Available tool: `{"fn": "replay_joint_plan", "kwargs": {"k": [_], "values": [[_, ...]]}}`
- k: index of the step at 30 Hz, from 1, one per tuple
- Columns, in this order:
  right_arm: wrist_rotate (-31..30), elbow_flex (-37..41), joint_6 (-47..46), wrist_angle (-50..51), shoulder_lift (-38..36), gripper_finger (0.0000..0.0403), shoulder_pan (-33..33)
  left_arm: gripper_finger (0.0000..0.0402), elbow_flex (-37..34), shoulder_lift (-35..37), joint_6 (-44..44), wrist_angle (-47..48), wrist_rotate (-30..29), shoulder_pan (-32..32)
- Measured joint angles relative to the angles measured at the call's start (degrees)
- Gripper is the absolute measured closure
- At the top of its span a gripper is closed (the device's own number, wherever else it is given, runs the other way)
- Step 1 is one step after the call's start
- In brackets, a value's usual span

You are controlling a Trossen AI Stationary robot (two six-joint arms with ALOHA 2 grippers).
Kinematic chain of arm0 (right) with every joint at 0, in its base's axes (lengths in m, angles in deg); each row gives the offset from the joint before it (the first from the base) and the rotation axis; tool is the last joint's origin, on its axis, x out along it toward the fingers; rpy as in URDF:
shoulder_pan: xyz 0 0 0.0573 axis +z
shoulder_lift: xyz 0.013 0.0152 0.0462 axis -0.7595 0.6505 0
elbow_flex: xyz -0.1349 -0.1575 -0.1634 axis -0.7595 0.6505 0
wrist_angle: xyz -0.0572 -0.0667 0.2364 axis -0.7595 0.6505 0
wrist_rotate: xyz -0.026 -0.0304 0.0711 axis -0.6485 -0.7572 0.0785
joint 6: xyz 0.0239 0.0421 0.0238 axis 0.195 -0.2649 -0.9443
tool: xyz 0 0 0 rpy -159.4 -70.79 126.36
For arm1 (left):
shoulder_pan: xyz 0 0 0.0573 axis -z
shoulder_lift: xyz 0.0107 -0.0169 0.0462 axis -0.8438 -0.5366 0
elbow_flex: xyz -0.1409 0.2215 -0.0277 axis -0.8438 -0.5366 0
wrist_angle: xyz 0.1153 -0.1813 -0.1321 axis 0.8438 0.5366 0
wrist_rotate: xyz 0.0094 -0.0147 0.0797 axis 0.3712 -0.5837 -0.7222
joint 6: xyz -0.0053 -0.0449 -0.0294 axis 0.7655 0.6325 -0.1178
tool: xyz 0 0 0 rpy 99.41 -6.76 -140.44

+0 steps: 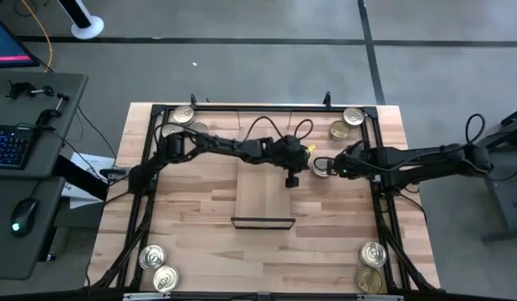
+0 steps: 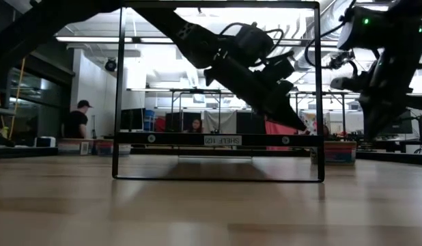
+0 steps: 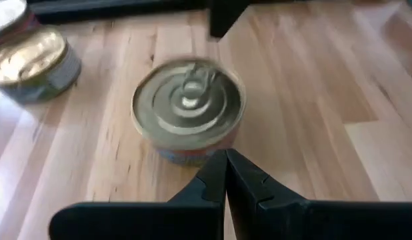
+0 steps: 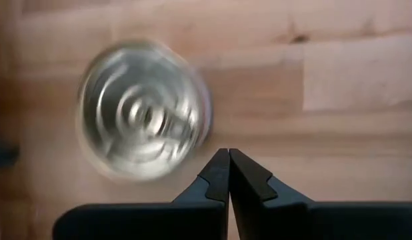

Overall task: Stack canned seafood by type on shelf
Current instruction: Put the blue pink tuna can on the shelf

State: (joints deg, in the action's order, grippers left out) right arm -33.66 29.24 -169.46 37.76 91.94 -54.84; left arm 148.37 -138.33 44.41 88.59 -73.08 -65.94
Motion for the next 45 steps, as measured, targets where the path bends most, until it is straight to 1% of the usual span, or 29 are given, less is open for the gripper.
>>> {"fn": "replay_joint_plan", "kwargs": {"k": [4, 6, 10, 12, 16, 19, 24, 28, 35, 45], "values": [[-2.51, 0.51, -0.74, 0.59, 0.0, 0.0403, -1.67, 0.0401, 0.02, -0.09, 0.11, -1.39, -0.16, 0.2], [-2.61, 0.51, -0.7, 1.21, -0.02, 0.0403, -2.7, 0.0401, 0.0, -0.09, -0.11, -3.53, -0.18, 0.2], [-2.66, 0.51, 0.52, 0.78, 0.0, 0.0403, -5.58, 0.0401, 0.09, -0.91, -3.39, -7.91, -0.2, 0.06], [-2.83, 0.51, 2.46, -0.33, 0.0, 0.0403, -7.11, 0.0402, -0.03, -1.37, -3.51, -7.27, -0.4, -0.1], [-2.72, 0.51, 2.96, -0.63, 0.61, 0.0403, -9.83, 0.0401, -0.07, -2.86, -2.1, -7.51, -1.45, -0.39], [-1.85, 0.51, 6.53, -4.1, 2.26, 0.0403, -11.91, 0.0401, -0.09, -3.39, -2.06, -7.62, -2.41, -0.39], [1.41, 0.51, 14.3, -10.85, 7.76, 0.0403, -14.95, 0.0401, -0.09, -3.58, -2.05, -8.68, -2.47, -0.34], [1.47, 0.51, 14.81, -12.89, 10.34, 0.0403, -15.14, 0.0401, -0.09, -3.58, -2.05, -10.82, -2.43, -0.34], [3.66, 0.51, 17.53, -15.42, 10.89, 0.0403, -15.07, 0.0401, 0.0, -6.28, -2.82, -13.83, -2.13, -0.23], [5.18, 0.52, 19.23, -18.89, 10.21, 0.0403, -12.36, 0.0402, 0.09, -6.16, -3.97, -9.69, -2.01, 0.02]]}}
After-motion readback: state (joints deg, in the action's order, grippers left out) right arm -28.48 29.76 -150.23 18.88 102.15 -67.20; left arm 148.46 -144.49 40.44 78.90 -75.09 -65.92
